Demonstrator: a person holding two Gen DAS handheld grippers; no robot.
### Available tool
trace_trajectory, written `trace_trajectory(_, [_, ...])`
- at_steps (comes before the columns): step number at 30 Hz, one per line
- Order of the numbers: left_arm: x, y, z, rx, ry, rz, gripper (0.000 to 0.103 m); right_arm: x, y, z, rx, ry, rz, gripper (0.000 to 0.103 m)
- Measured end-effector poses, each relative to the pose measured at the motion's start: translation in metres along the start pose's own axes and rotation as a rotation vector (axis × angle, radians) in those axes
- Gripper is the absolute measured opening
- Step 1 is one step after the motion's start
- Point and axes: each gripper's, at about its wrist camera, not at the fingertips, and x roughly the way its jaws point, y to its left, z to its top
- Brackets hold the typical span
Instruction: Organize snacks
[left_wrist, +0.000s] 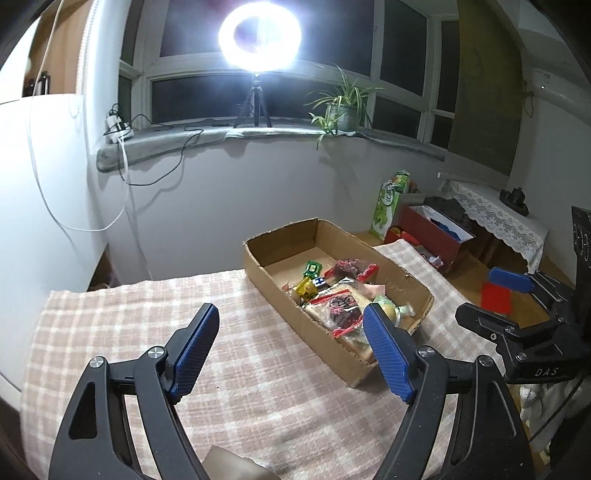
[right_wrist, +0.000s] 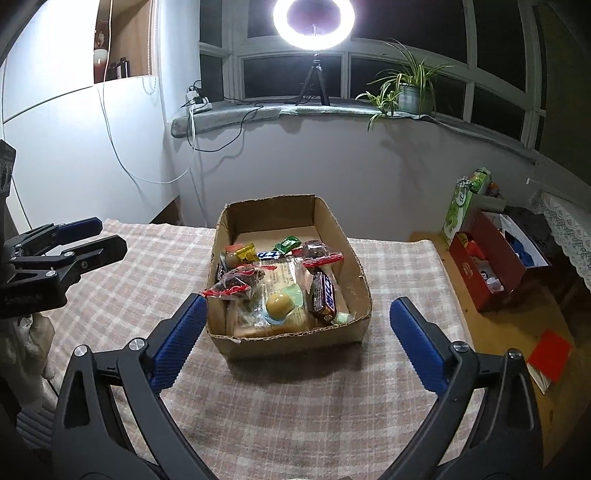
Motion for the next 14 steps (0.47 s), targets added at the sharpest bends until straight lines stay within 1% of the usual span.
trace_trajectory(3, [-0.0012,0.0003,0.0000,-0.003,-0.003,0.016,0.080,-0.0004,0.0001,-0.0003,-0.002,-0.001,-0.001,0.101])
trace_trajectory(14, [-0.0042,0.0005,-0.0011,-0.003,-0.004,0.021,0.080,-0.0022,-0.0020,-0.0032,-0.001,0.005,-0.007,0.101])
